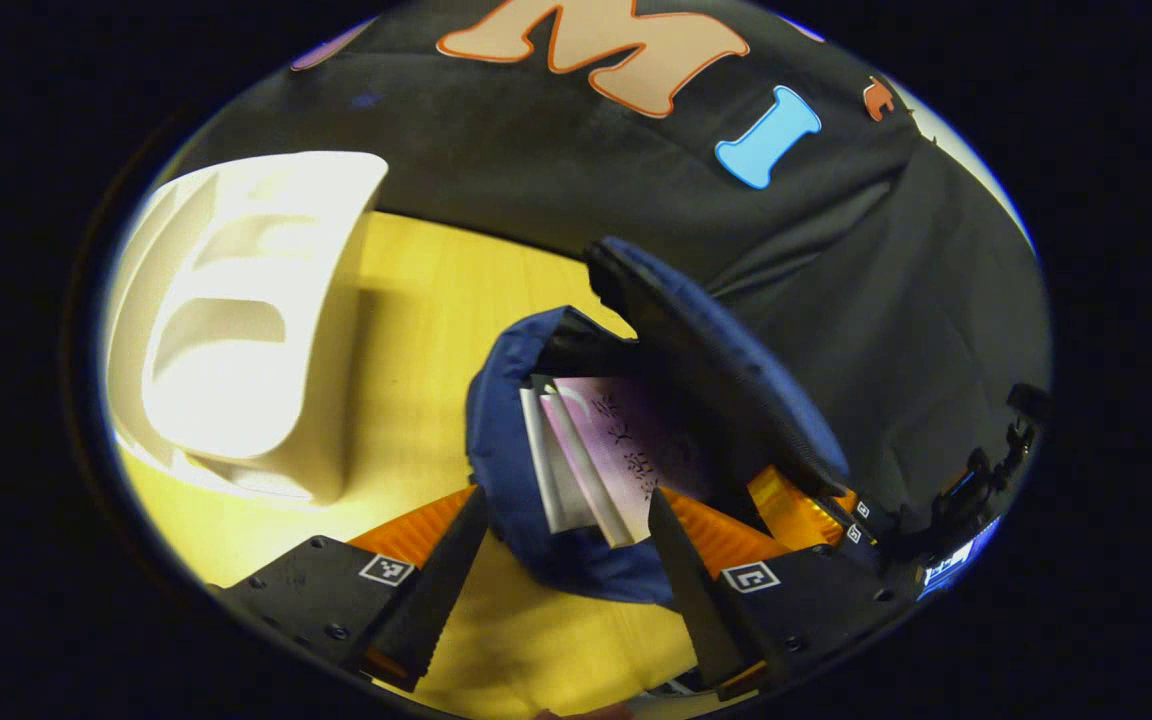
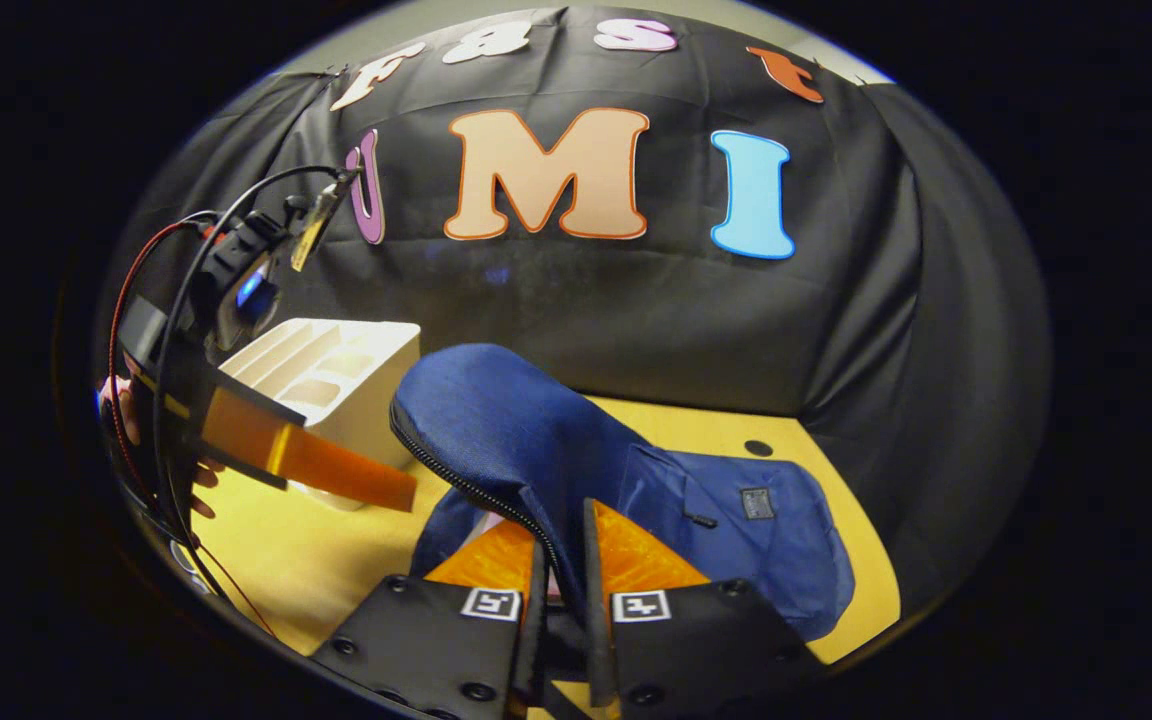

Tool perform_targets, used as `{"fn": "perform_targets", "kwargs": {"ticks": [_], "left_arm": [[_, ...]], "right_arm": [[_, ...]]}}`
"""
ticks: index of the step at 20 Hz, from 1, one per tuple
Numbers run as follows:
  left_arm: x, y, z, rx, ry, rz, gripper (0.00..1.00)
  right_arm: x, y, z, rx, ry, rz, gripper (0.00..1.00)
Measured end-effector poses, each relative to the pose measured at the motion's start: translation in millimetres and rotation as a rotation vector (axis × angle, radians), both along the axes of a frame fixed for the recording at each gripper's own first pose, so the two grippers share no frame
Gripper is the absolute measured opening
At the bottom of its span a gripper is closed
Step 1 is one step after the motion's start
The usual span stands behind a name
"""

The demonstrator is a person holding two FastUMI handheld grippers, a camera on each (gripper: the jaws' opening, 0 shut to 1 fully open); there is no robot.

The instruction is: Open the schoolbag, grab two books from the bookshelf and put them into the schoolbag.

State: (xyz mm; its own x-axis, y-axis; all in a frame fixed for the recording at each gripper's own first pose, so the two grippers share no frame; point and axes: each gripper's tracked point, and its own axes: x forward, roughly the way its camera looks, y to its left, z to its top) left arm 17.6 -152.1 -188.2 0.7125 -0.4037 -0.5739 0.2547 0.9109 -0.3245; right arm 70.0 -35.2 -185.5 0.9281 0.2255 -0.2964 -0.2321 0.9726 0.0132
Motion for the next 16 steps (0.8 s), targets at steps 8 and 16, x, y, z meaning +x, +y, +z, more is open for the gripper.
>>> {"fn": "perform_targets", "kwargs": {"ticks": [8, 16], "left_arm": [[-43.6, 77.8, 28.6, 0.030, -0.046, 0.166, 0.95], [-58.9, 121.5, 117.9, 0.124, -0.302, 0.272, 0.95]], "right_arm": [[-51.8, 27.2, 22.1, 0.030, 0.000, 0.053, 0.71], [-64.4, 27.0, 126.0, 0.097, -0.184, -0.055, 1.00]]}}
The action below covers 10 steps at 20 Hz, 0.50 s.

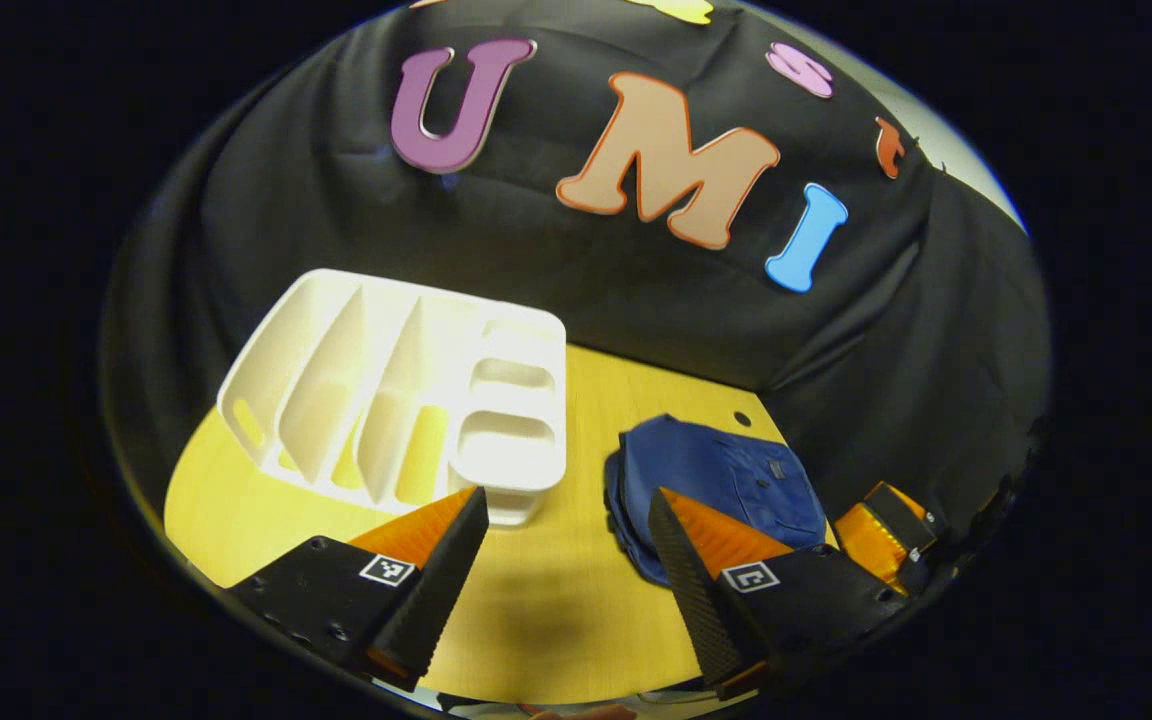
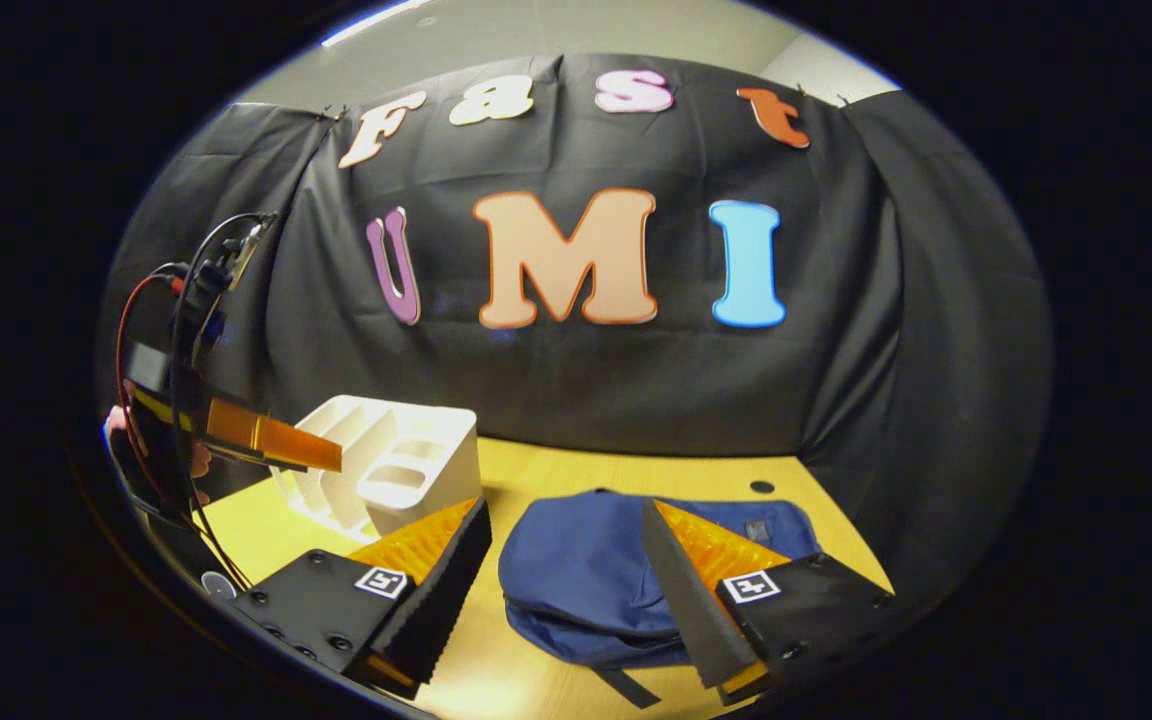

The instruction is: Open the schoolbag, grab two books from the bookshelf and put them into the schoolbag.

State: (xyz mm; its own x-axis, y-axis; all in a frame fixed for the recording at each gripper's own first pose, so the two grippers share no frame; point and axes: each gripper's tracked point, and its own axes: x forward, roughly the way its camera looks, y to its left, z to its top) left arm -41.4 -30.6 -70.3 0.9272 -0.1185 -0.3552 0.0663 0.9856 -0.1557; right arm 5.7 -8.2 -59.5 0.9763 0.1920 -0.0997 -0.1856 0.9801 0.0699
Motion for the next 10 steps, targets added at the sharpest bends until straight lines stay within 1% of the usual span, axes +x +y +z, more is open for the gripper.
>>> {"fn": "perform_targets", "kwargs": {"ticks": [1, 2, 4, 7, 8, 9, 10], "left_arm": [[2.0, 5.3, 14.1, 0.031, -0.044, 0.019, 0.95], [3.4, 11.3, 30.4, 0.057, -0.099, 0.035, 0.95], [4.5, 12.2, 62.0, 0.104, -0.212, 0.054, 0.94], [3.3, 35.4, 112.9, 0.204, -0.380, 0.105, 0.94], [1.6, 39.6, 126.0, 0.223, -0.422, 0.116, 0.89], [-2.0, 42.6, 134.5, 0.235, -0.451, 0.121, 0.93], [-3.9, 45.9, 141.3, 0.244, -0.478, 0.129, 0.93]], "right_arm": [[-0.8, 0.2, 11.8, 0.005, -0.026, -0.014, 0.92], [-2.8, 0.7, 24.6, 0.005, -0.050, -0.025, 0.98], [-3.8, 3.1, 45.2, -0.008, -0.097, -0.036, 0.98], [-5.1, 8.5, 73.9, -0.022, -0.155, -0.047, 0.98], [-5.1, 13.3, 80.4, -0.015, -0.170, -0.045, 0.98], [-5.9, 19.3, 87.1, -0.008, -0.183, -0.038, 0.98], [-6.8, 25.7, 93.0, -0.004, -0.194, -0.033, 0.98]]}}
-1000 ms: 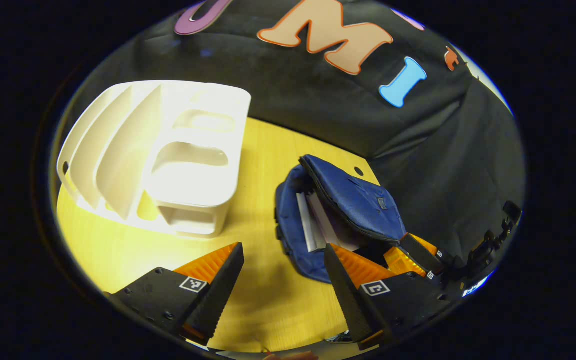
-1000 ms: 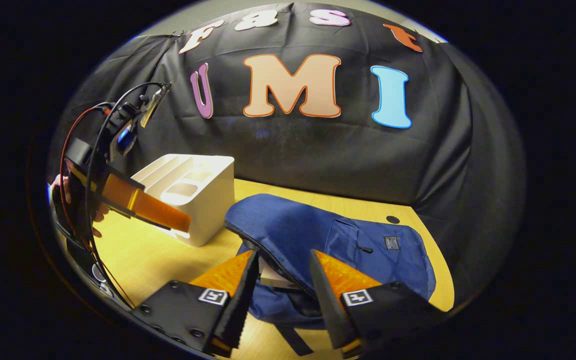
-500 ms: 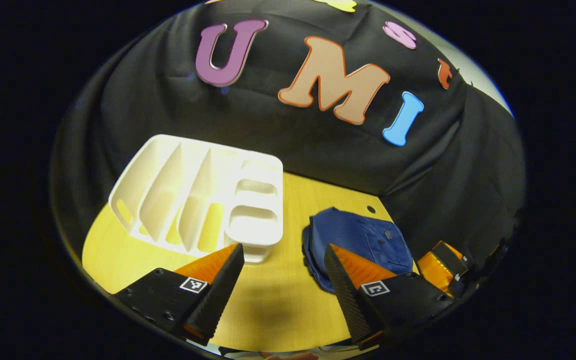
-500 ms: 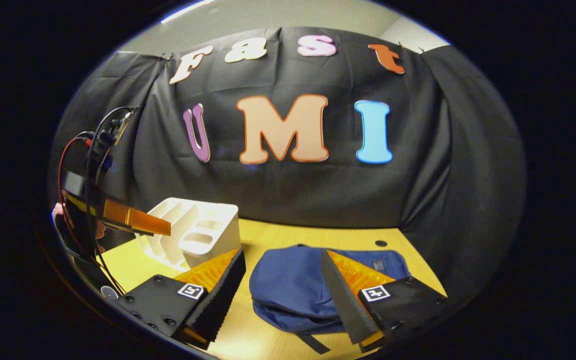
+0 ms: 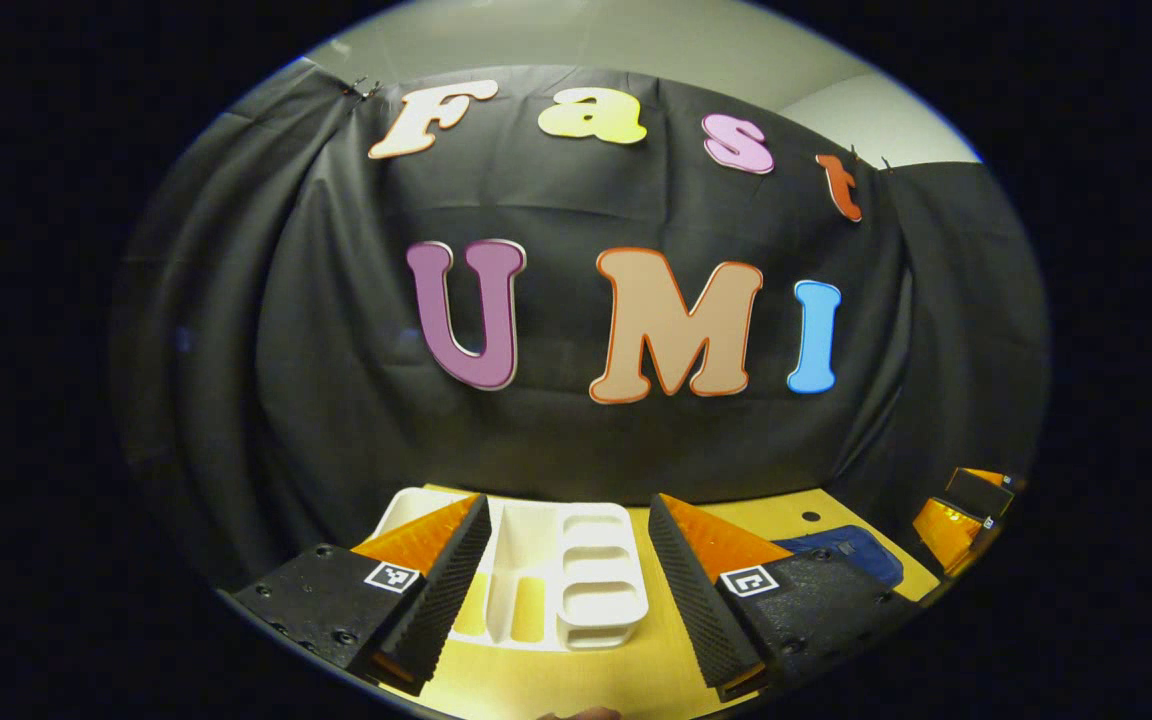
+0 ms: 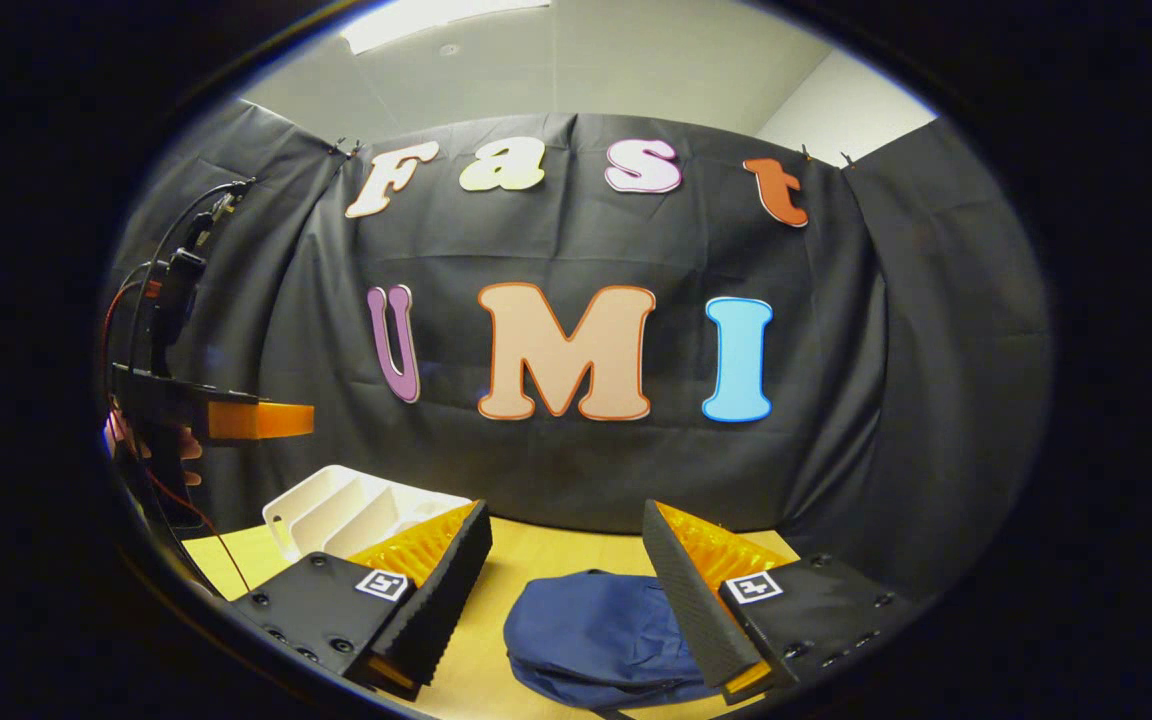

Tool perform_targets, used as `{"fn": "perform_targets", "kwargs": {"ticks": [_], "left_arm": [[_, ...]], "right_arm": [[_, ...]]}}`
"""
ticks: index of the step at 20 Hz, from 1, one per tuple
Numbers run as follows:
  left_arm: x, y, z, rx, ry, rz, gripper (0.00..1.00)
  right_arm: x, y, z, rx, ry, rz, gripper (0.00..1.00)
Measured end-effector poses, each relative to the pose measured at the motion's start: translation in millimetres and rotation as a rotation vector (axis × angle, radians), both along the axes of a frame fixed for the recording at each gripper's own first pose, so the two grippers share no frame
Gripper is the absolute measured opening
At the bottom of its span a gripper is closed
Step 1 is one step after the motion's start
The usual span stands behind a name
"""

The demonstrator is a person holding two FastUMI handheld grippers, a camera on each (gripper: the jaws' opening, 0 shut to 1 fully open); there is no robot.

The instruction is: Open the schoolbag, grab two books from the bookshelf and put them into the schoolbag.

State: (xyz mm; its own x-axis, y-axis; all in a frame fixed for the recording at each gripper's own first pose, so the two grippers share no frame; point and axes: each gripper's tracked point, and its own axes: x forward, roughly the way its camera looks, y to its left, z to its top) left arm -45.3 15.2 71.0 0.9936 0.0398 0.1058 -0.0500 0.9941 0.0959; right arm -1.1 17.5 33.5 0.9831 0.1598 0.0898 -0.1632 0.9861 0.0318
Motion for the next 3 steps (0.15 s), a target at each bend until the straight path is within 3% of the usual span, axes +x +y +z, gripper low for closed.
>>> {"fn": "perform_targets", "kwargs": {"ticks": [3], "left_arm": [[-5.5, 11.0, 8.9, -0.004, -0.052, 0.023, 0.93]], "right_arm": [[0.7, 19.9, 10.7, -0.014, -0.022, 0.013, 0.98]]}}
